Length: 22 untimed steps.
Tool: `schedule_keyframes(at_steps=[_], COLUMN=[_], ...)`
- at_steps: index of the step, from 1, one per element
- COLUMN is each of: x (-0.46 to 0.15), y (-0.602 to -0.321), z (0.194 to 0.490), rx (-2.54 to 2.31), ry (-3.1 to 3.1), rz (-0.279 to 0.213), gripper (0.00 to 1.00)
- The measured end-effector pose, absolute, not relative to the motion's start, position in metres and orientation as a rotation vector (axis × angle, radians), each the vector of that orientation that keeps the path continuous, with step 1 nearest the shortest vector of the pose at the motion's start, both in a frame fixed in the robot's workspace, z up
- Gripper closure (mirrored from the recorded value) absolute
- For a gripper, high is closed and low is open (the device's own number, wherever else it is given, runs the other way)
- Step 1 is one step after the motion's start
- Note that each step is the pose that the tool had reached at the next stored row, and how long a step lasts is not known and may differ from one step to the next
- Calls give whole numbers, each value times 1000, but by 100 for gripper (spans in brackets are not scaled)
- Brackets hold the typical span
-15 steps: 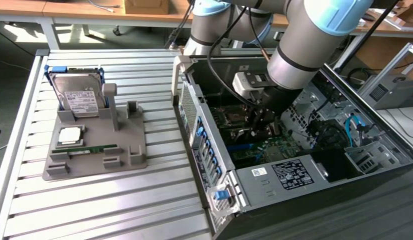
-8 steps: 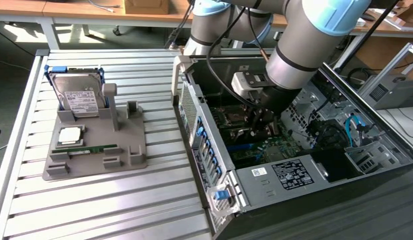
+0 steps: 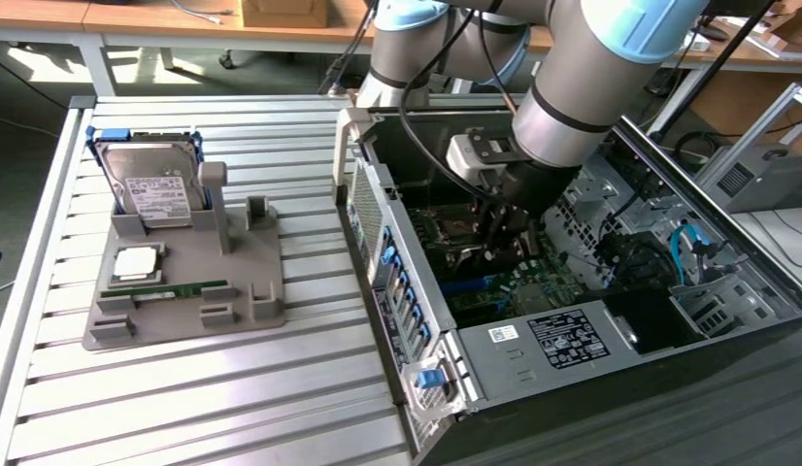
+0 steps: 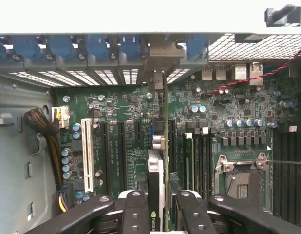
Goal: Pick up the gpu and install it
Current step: 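Insert the gpu into the slot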
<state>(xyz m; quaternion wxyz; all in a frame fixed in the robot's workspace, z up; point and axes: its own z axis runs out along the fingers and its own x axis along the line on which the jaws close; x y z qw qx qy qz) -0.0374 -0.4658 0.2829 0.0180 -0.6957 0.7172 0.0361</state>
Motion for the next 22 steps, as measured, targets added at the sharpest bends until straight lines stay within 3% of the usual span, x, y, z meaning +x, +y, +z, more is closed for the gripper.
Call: schedule_keyframes(at_steps=[22], x=[-37], y=[-464], z=[282], rx=[-2152], ry=[2238], rz=[110], gripper=[73])
